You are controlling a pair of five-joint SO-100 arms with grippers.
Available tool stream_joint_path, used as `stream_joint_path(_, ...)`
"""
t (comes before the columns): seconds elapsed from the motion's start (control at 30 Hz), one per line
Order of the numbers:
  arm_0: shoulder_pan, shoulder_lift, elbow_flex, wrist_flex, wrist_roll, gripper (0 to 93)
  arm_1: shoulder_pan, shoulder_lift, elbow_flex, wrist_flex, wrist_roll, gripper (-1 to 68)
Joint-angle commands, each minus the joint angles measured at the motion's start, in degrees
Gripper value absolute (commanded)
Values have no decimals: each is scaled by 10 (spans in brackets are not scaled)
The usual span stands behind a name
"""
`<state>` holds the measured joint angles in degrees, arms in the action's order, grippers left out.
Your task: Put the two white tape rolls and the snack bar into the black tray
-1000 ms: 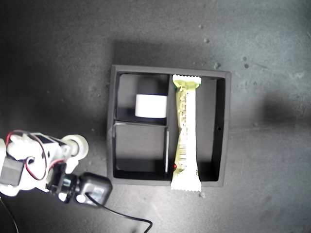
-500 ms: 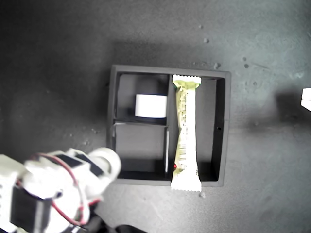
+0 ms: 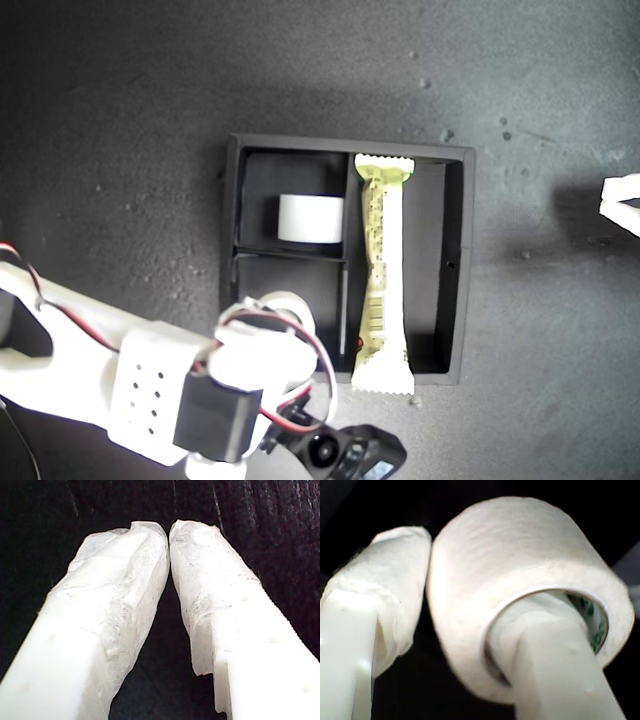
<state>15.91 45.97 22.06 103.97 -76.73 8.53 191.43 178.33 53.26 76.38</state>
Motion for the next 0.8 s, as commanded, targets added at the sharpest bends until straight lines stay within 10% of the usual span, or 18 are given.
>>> stream_joint_path(0.0, 3, 9, 1, 11, -9, 158, 4, 4, 6, -11, -9, -2)
stream_joint_path(0.4, 32, 213, 111, 11, 9, 200, 20, 4, 6, 37, -4, -2)
stream_joint_path(0.77, -113, 898, 875, -148, 44, 1, 19, 4, 7, 192, 124, 8)
